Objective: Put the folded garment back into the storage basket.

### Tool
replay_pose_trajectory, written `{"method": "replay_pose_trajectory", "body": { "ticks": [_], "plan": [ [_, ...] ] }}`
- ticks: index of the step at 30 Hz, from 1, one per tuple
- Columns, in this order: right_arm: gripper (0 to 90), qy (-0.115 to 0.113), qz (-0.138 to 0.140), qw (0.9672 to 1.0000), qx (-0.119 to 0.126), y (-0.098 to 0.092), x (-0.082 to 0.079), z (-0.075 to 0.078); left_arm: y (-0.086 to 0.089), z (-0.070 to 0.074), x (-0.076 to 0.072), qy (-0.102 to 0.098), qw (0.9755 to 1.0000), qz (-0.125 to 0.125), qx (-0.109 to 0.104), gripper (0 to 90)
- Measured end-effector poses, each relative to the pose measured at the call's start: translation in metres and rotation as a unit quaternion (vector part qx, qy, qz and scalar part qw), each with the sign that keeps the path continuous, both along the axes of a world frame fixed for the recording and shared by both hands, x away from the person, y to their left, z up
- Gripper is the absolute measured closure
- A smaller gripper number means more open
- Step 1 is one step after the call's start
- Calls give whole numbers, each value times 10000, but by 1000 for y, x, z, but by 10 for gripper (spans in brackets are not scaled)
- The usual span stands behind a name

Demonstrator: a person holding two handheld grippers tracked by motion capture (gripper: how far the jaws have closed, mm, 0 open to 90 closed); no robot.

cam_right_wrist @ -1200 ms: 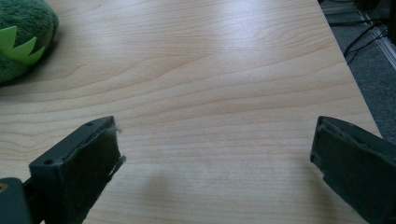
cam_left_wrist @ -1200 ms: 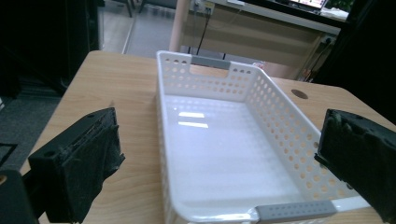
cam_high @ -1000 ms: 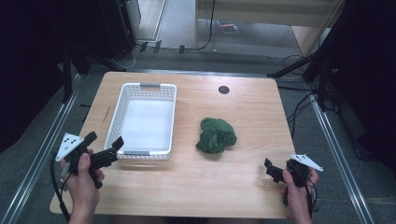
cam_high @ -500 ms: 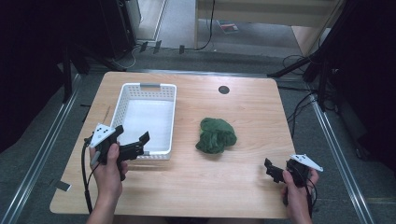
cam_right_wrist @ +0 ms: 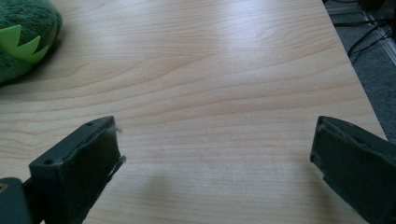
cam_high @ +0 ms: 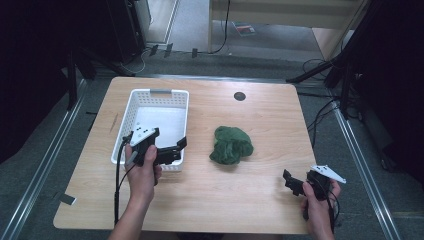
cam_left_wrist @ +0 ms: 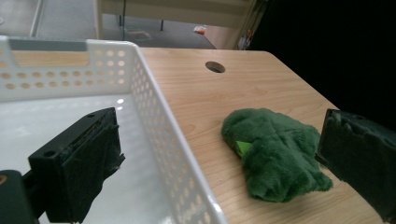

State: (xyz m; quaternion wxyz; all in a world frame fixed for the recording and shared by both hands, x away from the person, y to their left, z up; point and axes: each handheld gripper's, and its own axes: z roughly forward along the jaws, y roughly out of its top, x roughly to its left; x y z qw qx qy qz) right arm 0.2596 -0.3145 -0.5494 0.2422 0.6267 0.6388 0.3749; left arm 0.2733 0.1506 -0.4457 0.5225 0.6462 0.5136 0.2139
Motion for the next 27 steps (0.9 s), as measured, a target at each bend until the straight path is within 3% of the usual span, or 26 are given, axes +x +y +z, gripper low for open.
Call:
{"method": "replay_pose_trajectory", "body": {
  "ticks": [7, 15, 27],
  "plan": [
    [13, 14, 18, 10000, 19, 1, 0, 0, -22, -1, 11, 48, 9998, -182, 37, 0],
    [13, -15, 57, 10000, -6, 0, 0, 0, -53, -3, 18, 70, 9993, -363, -68, 0],
    [13, -27, 195, 9998, -49, 2, -1, 0, -98, -12, 27, 205, 9974, -669, 155, 0]
  ]
}}
